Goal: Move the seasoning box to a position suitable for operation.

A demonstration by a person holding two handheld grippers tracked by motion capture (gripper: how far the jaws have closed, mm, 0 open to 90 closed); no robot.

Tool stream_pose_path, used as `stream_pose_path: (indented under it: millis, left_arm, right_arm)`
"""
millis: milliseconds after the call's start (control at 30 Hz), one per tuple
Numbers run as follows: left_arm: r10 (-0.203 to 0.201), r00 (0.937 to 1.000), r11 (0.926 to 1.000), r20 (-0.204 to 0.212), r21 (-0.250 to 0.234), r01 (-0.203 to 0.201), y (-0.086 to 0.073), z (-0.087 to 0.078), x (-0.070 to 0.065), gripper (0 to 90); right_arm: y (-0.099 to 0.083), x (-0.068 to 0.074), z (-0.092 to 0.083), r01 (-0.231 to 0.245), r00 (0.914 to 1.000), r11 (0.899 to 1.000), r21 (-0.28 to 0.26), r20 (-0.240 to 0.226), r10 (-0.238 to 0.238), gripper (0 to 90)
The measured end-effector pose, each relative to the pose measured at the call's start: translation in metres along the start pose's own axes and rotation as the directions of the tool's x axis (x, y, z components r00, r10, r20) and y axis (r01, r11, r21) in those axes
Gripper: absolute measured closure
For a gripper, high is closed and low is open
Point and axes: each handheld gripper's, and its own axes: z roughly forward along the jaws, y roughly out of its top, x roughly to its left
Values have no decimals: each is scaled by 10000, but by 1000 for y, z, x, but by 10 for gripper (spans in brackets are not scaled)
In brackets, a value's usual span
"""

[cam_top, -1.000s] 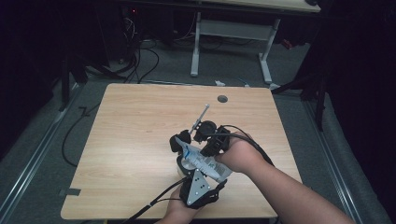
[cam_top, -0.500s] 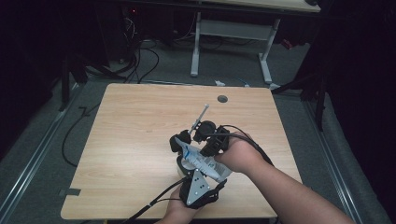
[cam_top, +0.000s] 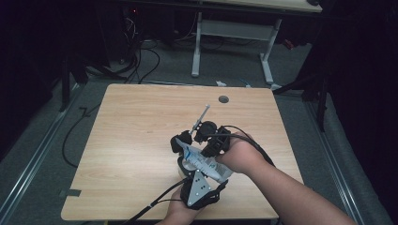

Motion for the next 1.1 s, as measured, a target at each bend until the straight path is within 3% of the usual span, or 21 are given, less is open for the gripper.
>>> stream_pose_path:
  millis: [1100]
  left_arm:
    - [-85, 10000, 9999, -26, -108, 84, 1, 0, 0, 490]
  right_arm:
    - [2, 0, 2, 30, 10000, 10000, -22, -29, -30, 897]
